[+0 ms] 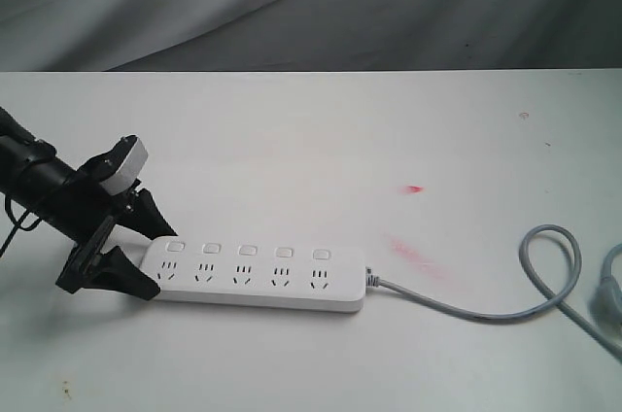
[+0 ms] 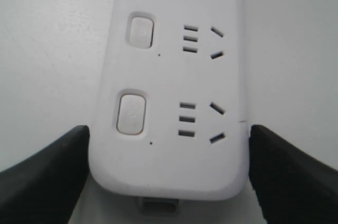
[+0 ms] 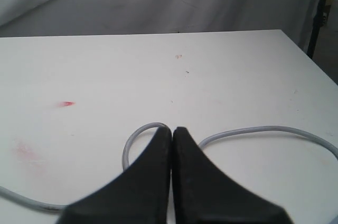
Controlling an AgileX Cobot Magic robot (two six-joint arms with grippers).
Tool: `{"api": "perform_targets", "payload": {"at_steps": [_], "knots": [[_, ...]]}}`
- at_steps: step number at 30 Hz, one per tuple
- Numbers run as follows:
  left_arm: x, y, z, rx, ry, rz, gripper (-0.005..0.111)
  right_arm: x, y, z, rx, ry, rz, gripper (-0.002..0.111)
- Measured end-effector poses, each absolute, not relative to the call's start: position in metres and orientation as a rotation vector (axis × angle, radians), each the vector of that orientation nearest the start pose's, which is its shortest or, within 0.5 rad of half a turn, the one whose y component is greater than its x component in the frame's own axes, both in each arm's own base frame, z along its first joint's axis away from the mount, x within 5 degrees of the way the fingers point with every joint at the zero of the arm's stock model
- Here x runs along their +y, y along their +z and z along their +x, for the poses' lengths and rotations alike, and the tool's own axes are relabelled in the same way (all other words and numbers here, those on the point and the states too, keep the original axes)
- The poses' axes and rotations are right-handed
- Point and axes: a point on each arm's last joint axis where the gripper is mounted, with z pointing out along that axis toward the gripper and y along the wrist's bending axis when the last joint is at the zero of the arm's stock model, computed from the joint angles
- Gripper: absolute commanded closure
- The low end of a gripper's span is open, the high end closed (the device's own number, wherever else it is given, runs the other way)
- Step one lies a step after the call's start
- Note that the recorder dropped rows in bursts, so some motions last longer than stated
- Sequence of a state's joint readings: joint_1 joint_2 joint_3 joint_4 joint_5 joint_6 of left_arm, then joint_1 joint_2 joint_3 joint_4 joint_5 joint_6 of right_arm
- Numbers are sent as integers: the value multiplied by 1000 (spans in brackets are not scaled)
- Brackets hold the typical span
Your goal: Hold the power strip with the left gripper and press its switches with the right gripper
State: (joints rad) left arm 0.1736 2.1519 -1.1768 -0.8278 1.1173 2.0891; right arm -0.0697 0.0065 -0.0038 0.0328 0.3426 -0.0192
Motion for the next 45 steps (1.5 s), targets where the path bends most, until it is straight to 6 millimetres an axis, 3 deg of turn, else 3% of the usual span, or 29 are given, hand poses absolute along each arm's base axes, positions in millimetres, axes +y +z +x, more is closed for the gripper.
{"api": "perform_targets", "payload": {"at_steps": [13,14,16,17,19,25,27,31,38,42,45], "knots": [[0,91,350,2008,-873,1641,65,-3,183,54,1828,-31,67,108],[0,91,350,2008,-873,1641,63,-3,183,54,1828,-31,67,108],[0,91,350,2008,-872,1648,47,-3,183,54,1828,-31,67,108],[0,91,350,2008,-872,1648,32,-3,183,54,1828,-31,67,108],[0,91,350,2008,-872,1648,23,-3,183,54,1828,-31,67,108],[3,97,350,2042,-827,1656,18,-3,183,54,1828,-31,67,108],[4,120,351,2039,-748,1643,20,-3,183,54,1828,-31,67,108],[2,182,349,1980,-563,1579,41,-3,183,54,1828,-31,67,108],[-4,275,326,1845,-304,1475,103,-3,183,54,1828,-31,67,108],[-7,317,304,1874,-246,1310,106,-3,183,54,1828,-31,67,108],[-8,344,288,1940,-253,1089,106,-3,183,54,1828,-31,67,108]]}}
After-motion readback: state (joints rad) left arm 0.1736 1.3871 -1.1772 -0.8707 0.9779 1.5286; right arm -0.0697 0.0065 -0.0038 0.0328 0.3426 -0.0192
